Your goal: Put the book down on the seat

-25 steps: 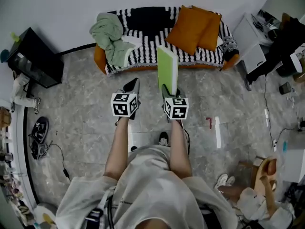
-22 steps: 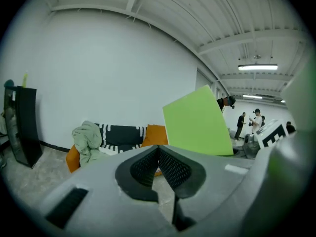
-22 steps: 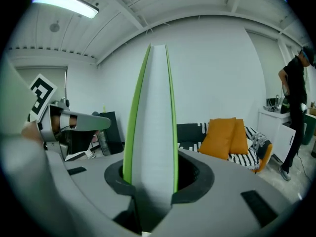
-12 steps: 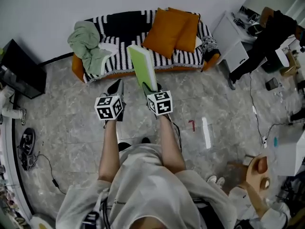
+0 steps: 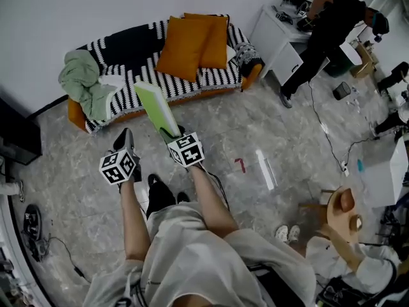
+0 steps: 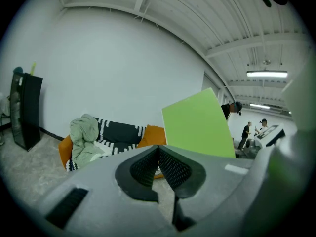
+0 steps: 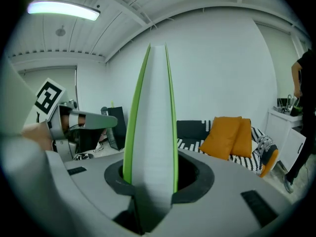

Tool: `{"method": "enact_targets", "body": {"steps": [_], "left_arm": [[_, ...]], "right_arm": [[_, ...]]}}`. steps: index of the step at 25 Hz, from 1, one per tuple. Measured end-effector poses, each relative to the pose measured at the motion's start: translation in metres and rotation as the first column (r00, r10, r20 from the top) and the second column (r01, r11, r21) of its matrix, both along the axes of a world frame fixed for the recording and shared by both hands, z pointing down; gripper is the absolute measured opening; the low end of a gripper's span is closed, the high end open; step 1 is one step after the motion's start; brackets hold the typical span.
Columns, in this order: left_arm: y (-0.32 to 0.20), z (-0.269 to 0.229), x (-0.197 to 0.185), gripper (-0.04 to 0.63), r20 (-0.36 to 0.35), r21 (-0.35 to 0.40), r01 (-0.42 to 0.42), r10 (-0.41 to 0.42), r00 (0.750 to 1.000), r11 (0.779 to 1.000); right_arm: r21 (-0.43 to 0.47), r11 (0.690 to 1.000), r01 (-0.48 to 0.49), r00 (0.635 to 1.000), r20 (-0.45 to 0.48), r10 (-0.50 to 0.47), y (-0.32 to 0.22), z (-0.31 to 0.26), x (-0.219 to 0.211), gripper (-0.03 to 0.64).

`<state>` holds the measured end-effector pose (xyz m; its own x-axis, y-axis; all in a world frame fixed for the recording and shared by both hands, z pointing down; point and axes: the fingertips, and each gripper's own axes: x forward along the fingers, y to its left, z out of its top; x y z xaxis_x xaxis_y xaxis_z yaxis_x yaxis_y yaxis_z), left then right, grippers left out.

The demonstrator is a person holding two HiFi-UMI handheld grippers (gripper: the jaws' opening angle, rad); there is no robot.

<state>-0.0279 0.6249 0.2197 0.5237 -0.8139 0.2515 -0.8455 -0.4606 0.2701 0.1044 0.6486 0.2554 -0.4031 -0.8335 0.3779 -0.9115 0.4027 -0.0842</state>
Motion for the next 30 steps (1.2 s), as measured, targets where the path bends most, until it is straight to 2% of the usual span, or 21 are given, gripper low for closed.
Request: {"method": "enact_targets", "body": {"steps": [3,6,8,12,18,23,30], "left_arm": [[-0.004,0.001,0.015,0.009,-0.021,-0.008,-0.015,0.015,1.000,1.000],[-0.009,-0.006,0.033,0.009,0.002,0.009,-0.060,0.060,0.998,0.998],[-0.015,-0.009,0.028,0.009,0.020,0.018,-0.054,0.054,0.998,0.998],[-0.029,-0.005,0.020,0.009,0.008,0.003,-0.008,0.008,1.000,1.000],[-0.050,0.000,0.019,0.009,0.034,-0.017,-0.035,0.036,0.999,0.999],[-0.071,0.004,0.012,0.009,0.004,-0.028,-0.010,0.010,1.000,1.000],[-0.103,0.009,0.018,0.009,-0.022,-0.044,-0.021,0.020,1.000,0.999]], "right_arm": [[-0.001,1.000,0.017,0.999,-0.041,-0.017,0.001,0.002,0.004,0.130],[0.010,0.999,-0.032,0.999,0.007,0.032,-0.008,-0.004,0.017,0.130],[0.011,0.998,-0.056,0.998,0.021,0.056,-0.015,-0.005,0.017,0.130],[0.002,0.997,-0.078,0.997,-0.026,0.078,-0.023,0.004,0.020,0.130],[-0.010,0.995,-0.100,0.995,-0.029,0.100,-0.046,0.008,0.017,0.130],[-0.031,0.990,-0.135,0.991,-0.014,0.135,-0.063,0.018,0.021,0.130],[-0.050,0.986,-0.156,0.988,-0.025,0.155,-0.094,0.023,0.029,0.130]]}}
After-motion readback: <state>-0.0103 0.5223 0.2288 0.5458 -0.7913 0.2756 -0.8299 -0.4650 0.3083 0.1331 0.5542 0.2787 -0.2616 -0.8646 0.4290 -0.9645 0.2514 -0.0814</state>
